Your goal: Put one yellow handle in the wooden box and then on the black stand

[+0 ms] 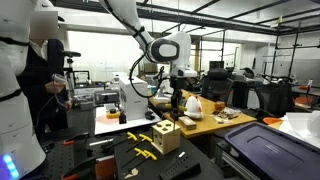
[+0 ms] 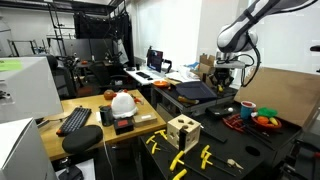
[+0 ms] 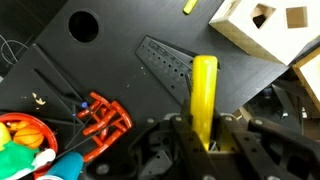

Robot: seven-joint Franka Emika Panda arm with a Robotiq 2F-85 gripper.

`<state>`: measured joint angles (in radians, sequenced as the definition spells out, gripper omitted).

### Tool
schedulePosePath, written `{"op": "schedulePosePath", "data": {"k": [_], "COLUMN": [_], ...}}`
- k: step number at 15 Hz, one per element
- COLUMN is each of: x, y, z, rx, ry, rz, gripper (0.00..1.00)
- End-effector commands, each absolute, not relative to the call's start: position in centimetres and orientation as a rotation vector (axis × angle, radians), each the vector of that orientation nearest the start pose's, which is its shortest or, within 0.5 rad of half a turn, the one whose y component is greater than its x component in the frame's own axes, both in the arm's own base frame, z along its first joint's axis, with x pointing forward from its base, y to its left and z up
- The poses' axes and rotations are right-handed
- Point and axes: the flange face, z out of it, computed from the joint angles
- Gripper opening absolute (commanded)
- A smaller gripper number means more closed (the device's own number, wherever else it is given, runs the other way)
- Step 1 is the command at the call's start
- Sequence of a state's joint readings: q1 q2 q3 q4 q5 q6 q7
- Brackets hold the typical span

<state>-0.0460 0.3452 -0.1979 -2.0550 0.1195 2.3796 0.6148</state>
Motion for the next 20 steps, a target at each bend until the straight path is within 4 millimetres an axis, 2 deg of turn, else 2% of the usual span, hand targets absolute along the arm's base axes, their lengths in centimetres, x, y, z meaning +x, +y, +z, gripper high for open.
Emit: {"op": "schedulePosePath", "data": {"k": [1,8,9,14,20], "x": [57.5,57.5,57.5,57.5,57.8], "y": [-13.9,-13.9,-13.9,-14.2,-15.0], "z": [27.0,27.0,27.0,26.5,26.1], "rx": [-2.793,-2.793,-2.793,-2.789,-2.697], "ry": [1.409,1.409,1.409,1.435,1.581], "rz": [0.024,0.023,0.023,0.017,-0.099], "gripper": [0.15,0.15,0.04,0.04,0.04]}}
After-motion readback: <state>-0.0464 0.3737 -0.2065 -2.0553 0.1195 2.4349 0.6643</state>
